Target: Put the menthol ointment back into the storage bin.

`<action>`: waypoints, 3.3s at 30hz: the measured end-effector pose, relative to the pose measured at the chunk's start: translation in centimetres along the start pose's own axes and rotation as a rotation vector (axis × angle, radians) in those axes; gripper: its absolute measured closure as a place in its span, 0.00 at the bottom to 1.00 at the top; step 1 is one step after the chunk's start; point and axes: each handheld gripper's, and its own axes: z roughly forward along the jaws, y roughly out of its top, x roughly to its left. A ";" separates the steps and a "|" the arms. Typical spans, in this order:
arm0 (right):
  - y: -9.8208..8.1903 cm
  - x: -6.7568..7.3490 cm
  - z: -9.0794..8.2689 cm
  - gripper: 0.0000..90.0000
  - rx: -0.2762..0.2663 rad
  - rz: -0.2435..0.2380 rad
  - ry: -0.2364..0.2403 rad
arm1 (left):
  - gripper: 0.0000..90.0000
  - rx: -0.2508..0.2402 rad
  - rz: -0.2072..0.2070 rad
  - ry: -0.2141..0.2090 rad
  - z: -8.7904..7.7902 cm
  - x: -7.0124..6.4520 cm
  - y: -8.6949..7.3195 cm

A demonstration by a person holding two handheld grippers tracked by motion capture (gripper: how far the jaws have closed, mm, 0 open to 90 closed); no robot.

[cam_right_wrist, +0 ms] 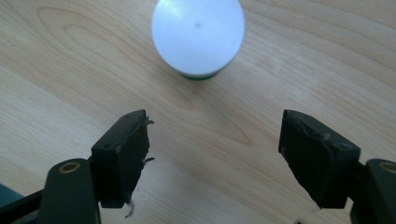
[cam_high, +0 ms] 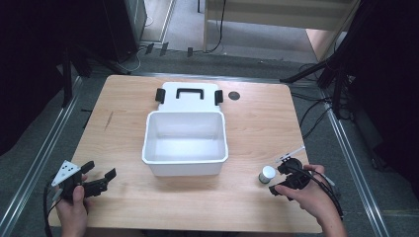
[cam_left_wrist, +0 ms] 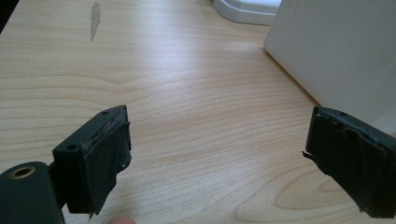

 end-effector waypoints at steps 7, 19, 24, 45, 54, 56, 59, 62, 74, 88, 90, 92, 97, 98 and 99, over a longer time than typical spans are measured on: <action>2.2 0.3 -0.3 0.27 0.082 -0.011 -0.007 | 0.08 0.011 0.004 -0.001 0.1 0.0 0.0; 5.2 1.3 0.4 0.33 0.116 0.015 -0.023 | 0.08 0.018 0.005 -0.004 0.1 0.0 0.1; 5.8 1.4 1.3 0.41 0.132 0.039 -0.030 | 0.08 0.020 0.005 -0.004 0.1 0.0 0.1; 8.3 3.0 -1.1 0.57 0.100 0.031 -0.002 | 0.08 0.018 0.010 -0.002 0.2 -0.1 0.1; 10.4 3.9 -4.0 0.57 0.072 0.022 0.025 | 0.08 0.016 0.005 -0.006 0.2 0.0 0.1; 10.9 4.0 -4.5 0.57 0.068 0.019 0.029 | 0.08 0.018 0.006 -0.006 0.2 0.0 0.1; 11.4 4.3 -5.2 0.57 0.064 0.013 0.026 | 0.08 0.019 0.006 -0.006 0.2 0.0 0.1; 12.5 5.0 -6.6 0.57 0.052 -0.006 0.020 | 0.08 0.015 0.006 -0.005 0.2 0.0 0.1; 15.1 6.9 -9.4 0.57 0.034 -0.039 0.009 | 0.08 0.016 0.002 -0.007 0.2 0.0 0.1; 18.6 10.3 -11.8 0.57 0.002 -0.108 0.012 | 0.08 0.013 0.000 -0.008 0.2 0.1 0.2; 19.0 10.8 -11.8 0.57 0.001 -0.121 0.009 | 0.08 0.012 0.000 -0.009 0.2 0.1 0.2; 19.4 11.4 -11.7 0.57 -0.004 -0.129 0.015 | 0.08 0.012 0.000 -0.009 0.2 0.1 0.2; 20.1 12.6 -11.2 0.57 -0.001 -0.159 0.025 | 0.08 0.013 0.001 -0.009 0.2 0.1 0.2; 20.2 12.8 -11.2 0.57 0.000 -0.158 0.026 | 0.08 0.013 0.000 -0.008 0.2 0.1 0.2; 20.3 13.0 -11.0 0.57 0.002 -0.166 0.031 | 0.08 0.013 -0.001 -0.010 0.2 0.1 0.2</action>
